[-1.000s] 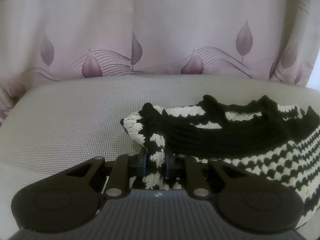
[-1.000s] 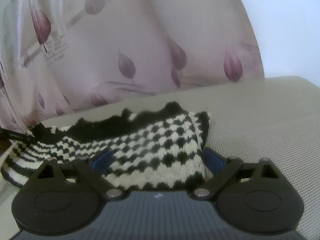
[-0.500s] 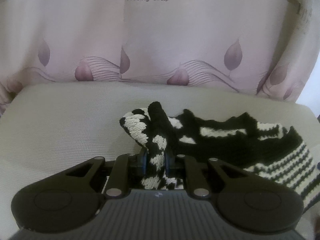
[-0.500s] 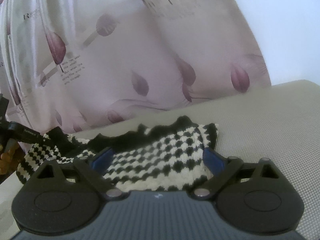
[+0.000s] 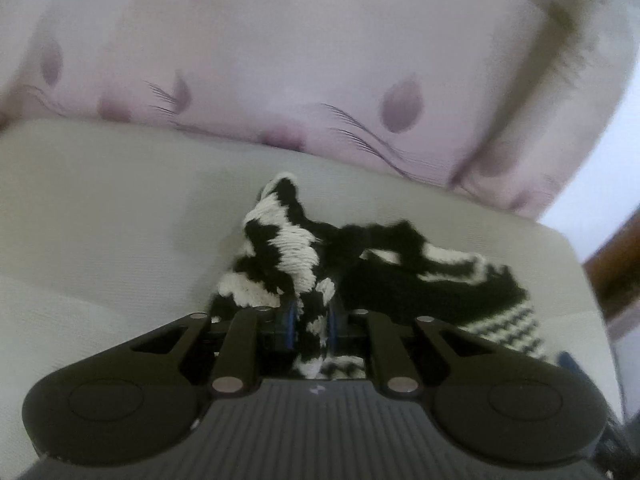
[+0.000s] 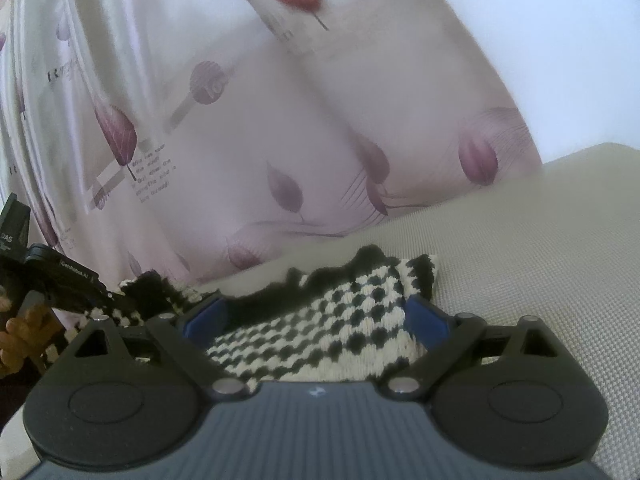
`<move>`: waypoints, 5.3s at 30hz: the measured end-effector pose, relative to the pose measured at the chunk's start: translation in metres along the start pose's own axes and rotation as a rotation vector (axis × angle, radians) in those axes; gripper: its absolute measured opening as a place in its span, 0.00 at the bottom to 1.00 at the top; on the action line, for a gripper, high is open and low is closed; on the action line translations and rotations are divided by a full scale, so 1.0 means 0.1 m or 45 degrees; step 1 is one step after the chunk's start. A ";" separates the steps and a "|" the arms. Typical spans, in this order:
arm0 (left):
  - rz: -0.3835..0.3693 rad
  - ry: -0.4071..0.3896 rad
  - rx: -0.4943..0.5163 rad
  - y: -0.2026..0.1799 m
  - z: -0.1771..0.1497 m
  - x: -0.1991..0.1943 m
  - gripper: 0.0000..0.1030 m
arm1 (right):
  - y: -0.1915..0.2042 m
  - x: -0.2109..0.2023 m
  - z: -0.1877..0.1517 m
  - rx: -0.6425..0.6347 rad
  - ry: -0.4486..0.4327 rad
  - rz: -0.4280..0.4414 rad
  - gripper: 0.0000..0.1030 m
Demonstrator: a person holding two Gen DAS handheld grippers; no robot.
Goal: Fold small clothes
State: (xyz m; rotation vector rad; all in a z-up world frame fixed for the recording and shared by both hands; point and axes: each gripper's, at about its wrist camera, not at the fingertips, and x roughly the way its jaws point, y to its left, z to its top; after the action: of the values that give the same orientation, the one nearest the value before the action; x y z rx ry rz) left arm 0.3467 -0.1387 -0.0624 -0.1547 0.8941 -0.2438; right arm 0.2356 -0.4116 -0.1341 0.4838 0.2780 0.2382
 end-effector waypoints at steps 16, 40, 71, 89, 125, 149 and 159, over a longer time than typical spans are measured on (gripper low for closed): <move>-0.487 -0.011 -0.228 0.42 -0.25 0.14 0.20 | 0.56 0.05 0.14 0.396 0.064 0.517 0.95; -0.784 -0.109 -0.722 1.31 -0.49 0.24 0.20 | 1.17 1.49 -0.43 0.911 0.322 0.372 0.96; -0.442 -0.481 -0.456 1.79 -0.63 -0.86 0.96 | 1.26 1.86 -0.10 0.711 0.399 0.215 0.16; -0.639 -0.222 0.005 0.25 -1.00 -0.42 0.96 | -0.27 0.69 1.22 0.513 0.126 -0.067 0.05; -0.565 -0.280 -0.018 0.12 -1.12 -0.43 0.99 | 0.19 0.68 0.98 -0.003 0.258 -0.010 0.14; -0.443 -0.330 0.341 -0.72 -1.15 0.10 0.85 | -0.85 0.47 0.58 0.397 0.212 0.007 0.27; -0.492 -0.178 0.140 -0.30 -1.28 0.32 0.86 | 0.21 -0.06 0.36 -0.241 0.329 0.007 0.24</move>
State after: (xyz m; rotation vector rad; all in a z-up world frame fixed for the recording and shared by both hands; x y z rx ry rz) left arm 0.2608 -0.1808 -0.1588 -0.2393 0.7047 -0.6336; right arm 0.2376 -0.4103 -0.0917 0.2656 0.5008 0.3300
